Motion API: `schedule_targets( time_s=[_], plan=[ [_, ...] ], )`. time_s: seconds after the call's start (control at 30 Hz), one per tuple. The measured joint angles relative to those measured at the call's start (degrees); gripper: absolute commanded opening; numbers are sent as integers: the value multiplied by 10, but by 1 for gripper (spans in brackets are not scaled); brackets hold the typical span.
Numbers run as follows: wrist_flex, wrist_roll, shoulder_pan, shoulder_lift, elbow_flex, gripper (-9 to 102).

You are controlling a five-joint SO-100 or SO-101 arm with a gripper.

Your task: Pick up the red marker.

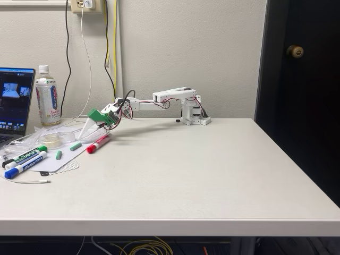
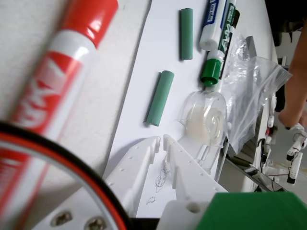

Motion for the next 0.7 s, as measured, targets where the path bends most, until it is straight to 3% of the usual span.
schedule_targets(
  time_s=[0.33, 0.7],
  plan=[
    [108, 25, 0, 31, 0, 0],
    [348, 143, -37, 163, 0, 0]
  ],
)
